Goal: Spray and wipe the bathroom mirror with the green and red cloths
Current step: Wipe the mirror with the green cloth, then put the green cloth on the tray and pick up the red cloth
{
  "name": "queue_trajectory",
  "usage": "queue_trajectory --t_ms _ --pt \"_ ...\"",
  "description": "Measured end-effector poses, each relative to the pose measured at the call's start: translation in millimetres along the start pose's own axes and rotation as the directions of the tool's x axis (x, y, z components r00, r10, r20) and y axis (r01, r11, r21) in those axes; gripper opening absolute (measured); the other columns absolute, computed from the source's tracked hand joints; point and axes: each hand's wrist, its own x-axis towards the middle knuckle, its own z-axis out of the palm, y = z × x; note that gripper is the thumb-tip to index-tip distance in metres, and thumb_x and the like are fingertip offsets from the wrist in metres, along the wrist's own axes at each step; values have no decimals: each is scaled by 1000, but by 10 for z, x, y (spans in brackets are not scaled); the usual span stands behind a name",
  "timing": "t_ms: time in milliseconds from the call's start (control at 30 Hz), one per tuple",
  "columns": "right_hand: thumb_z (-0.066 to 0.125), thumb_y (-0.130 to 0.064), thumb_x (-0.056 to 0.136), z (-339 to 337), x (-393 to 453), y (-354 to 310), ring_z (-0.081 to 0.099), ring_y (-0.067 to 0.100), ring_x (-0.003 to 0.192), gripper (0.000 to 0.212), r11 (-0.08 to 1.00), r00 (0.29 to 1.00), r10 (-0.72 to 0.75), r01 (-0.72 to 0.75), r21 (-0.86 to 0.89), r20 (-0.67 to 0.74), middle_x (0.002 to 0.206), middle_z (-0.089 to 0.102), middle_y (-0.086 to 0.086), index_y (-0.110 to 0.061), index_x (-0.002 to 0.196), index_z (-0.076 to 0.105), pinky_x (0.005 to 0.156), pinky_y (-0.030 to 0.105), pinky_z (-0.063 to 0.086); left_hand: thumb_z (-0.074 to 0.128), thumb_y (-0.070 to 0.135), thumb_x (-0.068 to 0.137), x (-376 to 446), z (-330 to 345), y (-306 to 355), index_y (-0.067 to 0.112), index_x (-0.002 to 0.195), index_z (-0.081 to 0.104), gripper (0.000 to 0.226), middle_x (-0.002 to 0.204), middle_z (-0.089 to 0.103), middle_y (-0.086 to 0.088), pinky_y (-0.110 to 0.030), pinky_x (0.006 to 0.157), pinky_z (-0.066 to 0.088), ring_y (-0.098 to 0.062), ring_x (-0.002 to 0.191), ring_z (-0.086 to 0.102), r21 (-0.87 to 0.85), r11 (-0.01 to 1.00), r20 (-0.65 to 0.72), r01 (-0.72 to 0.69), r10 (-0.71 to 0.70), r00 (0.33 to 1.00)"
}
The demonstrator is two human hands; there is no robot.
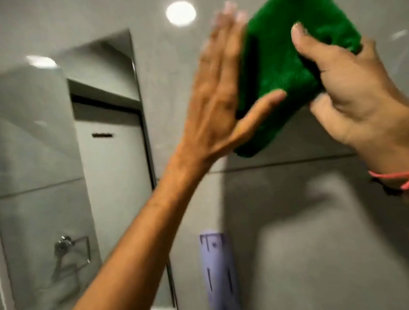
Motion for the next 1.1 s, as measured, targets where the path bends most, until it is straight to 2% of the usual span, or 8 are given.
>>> queue_trajectory --t_ms 100,200,300,400,567,833,967,1100 --pt "69 -7 100 -309 -353 139 74 38 122 47 991 992 78 -66 119 -96 135 73 27 6 144 56 101 62 61 62 56 86 -536 -161 220 5 153 34 88 152 49 -17 -43 116 42 -23 141 50 -406 802 136 438 -421 897" --pt "57 -8 107 -659 -802 308 64 49 133 46 971 977 209 -202 131 -44 149 60 34 12 148 51 108 70 54 73 41 78 -1147 -142 544 22 127 64 53 113 75 4 -33 86 59 -9 101 72 -643 180 635 744 -417 650" --pt "54 -8 108 -1061 -1246 481 56 46 144 47 943 939 324 -309 126 -117 156 54 31 11 151 49 118 67 46 86 34 67 -1822 -17 991 20 99 78 36 94 79 6 -32 80 61 -10 88 74 -598 -277 795 752 -321 515" --pt "60 -3 104 -1565 -1771 584 69 33 131 34 924 882 382 -375 79 -276 140 71 21 6 136 65 112 56 56 86 12 66 -2505 85 1412 17 97 80 32 97 81 3 -31 81 62 -13 91 77 -514 -497 854 699 -371 364" --pt "75 -2 86 -2715 -2837 639 82 16 94 21 703 751 482 -639 -313 -451 95 87 -3 -11 105 81 78 25 66 82 -4 64 -3524 102 2023 14 95 80 36 94 82 -4 -28 68 63 -15 83 78 -226 -591 900 774 -431 -67" --pt "71 17 88 -4014 -4631 1252 73 28 74 22 2 126 714 -984 -177 -688 81 80 8 -4 84 72 58 25 65 77 -8 78 -5153 127 3016 -2 98 69 22 84 77 -10 -21 44 56 -8 59 74 392 -582 755 712 -239 -611" --pt "69 18 90 -4294 -5174 1637 65 34 99 24 -216 -121 675 -976 -39 -728 107 68 24 14 113 66 88 50 59 72 -16 80 -5888 257 3422 -16 112 64 34 114 69 -36 -21 53 60 -25 73 69 530 -467 677 708 -270 -685" --pt "79 3 89 -4491 -5396 1860 65 30 98 27 -386 -87 639 -896 -221 -764 106 72 24 7 114 72 95 48 57 73 -11 81 -6228 358 3668 -8 119 64 39 116 72 -24 -1 62 50 -26 99 69 598 -269 668 755 -354 -655"
